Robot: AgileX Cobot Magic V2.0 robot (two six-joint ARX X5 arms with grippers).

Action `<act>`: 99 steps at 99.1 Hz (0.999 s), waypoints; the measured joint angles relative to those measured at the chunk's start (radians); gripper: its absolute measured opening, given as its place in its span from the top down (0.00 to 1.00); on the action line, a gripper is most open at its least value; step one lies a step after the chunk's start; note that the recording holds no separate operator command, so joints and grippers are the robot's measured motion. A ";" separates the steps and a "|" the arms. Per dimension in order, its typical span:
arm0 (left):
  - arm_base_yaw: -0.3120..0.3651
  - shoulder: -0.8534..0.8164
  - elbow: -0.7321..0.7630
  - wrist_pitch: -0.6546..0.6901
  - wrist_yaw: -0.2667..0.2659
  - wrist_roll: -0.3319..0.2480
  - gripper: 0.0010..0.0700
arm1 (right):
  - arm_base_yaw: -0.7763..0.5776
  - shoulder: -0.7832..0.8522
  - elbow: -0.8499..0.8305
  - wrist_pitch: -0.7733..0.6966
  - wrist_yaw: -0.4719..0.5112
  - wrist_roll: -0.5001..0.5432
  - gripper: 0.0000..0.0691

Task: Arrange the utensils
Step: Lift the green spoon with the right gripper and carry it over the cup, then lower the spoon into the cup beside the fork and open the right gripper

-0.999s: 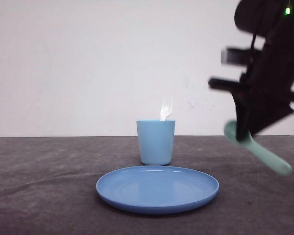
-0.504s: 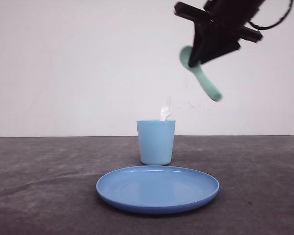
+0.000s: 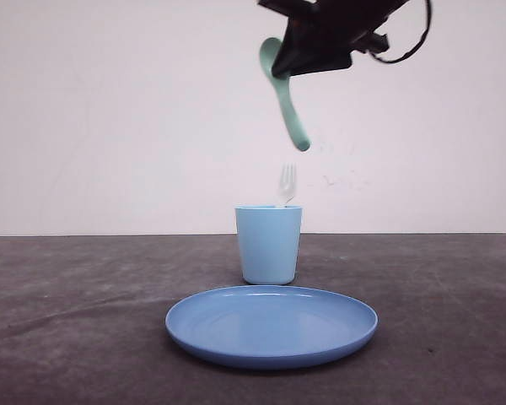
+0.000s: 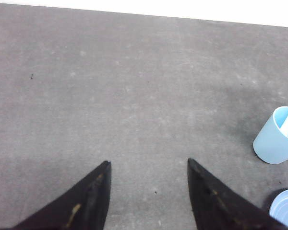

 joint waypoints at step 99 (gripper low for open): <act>0.000 0.000 0.000 0.007 0.000 0.017 0.58 | 0.013 0.286 0.002 0.128 -0.041 -0.059 0.95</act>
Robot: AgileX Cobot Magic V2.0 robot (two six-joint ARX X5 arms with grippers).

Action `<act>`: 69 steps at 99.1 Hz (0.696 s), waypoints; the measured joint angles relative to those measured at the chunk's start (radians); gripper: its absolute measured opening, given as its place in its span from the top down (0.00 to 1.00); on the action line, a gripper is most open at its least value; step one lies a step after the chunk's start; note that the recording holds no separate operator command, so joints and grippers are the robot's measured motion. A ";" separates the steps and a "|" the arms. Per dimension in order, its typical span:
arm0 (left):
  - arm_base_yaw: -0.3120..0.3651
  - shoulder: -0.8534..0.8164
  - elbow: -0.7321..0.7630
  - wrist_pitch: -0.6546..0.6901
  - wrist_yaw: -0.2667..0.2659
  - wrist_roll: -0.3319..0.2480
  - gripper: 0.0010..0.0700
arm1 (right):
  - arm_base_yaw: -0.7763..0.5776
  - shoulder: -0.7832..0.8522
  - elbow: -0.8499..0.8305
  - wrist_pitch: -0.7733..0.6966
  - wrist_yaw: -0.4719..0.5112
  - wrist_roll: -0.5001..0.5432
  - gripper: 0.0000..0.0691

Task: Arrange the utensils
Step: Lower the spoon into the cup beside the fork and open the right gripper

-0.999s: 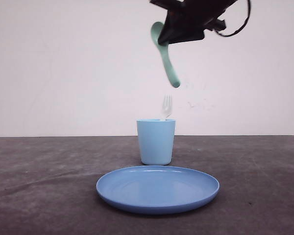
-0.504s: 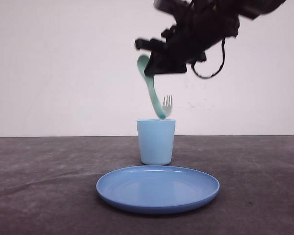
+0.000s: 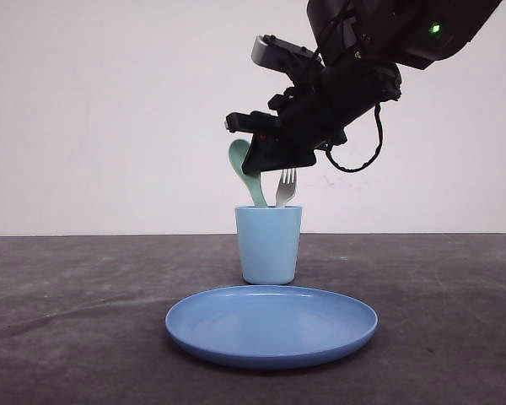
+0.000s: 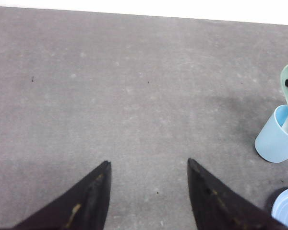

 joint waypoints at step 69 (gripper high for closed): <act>0.000 0.000 0.000 0.009 0.000 0.000 0.58 | 0.009 0.000 0.000 -0.050 -0.001 -0.026 0.59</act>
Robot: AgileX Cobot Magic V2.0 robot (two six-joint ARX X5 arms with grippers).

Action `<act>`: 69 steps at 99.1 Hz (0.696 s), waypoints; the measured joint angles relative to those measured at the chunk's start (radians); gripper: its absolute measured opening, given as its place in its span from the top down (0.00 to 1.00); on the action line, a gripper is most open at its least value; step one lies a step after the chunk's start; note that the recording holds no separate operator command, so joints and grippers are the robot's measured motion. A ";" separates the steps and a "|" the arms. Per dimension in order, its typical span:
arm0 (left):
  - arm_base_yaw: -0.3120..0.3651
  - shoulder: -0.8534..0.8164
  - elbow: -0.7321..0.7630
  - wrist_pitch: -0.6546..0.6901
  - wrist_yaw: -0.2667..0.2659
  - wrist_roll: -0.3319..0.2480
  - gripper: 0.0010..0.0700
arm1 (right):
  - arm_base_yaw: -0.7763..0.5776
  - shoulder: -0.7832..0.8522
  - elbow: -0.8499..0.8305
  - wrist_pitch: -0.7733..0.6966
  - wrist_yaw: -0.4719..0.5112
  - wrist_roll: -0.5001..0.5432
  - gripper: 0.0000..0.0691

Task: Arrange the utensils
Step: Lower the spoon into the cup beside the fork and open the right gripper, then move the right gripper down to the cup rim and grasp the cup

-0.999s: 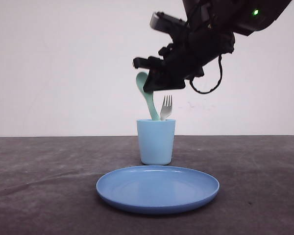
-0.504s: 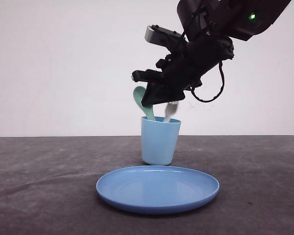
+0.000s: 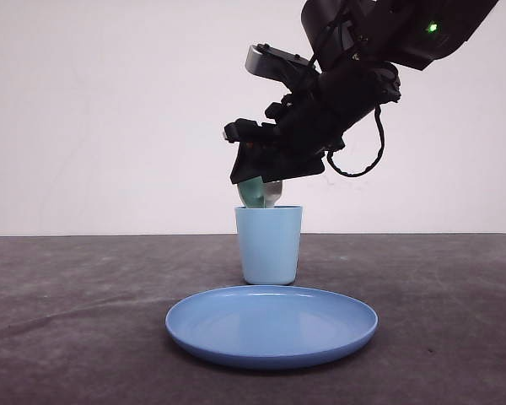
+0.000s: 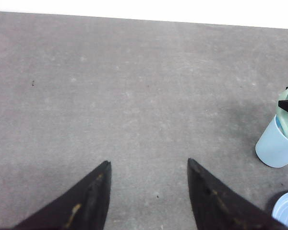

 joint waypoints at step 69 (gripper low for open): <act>0.000 0.000 0.000 0.007 0.000 0.000 0.58 | 0.017 -0.246 0.002 -0.300 -0.050 0.013 0.18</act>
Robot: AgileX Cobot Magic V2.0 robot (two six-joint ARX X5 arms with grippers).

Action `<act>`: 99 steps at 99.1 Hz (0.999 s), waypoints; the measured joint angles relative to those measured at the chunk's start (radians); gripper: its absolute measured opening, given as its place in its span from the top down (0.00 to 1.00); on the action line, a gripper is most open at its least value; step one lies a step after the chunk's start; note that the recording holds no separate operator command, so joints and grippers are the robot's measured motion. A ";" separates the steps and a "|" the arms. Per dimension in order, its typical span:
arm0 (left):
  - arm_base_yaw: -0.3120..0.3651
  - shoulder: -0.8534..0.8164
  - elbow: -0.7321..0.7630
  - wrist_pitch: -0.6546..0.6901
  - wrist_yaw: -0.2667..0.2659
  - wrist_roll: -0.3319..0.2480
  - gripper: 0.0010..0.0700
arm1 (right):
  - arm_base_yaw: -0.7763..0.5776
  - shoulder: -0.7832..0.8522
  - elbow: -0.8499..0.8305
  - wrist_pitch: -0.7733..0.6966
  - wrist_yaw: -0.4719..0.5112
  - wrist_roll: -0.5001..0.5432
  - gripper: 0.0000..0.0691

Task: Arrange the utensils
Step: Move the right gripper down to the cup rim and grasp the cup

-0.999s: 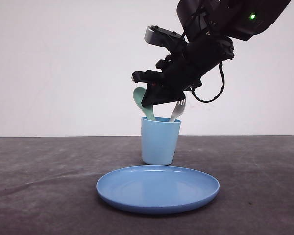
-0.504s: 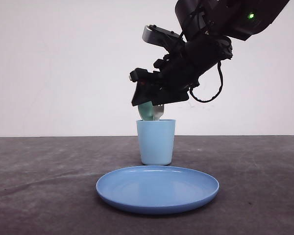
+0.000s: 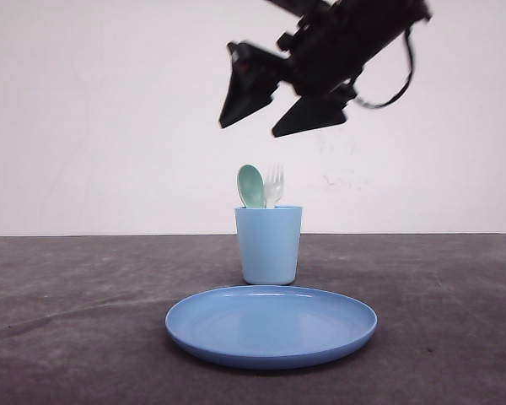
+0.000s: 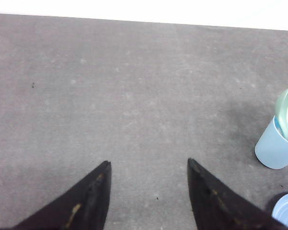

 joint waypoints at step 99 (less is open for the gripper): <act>0.000 0.000 0.000 0.000 -0.015 0.000 0.58 | -0.092 -0.023 -0.186 -0.083 -0.033 0.006 0.01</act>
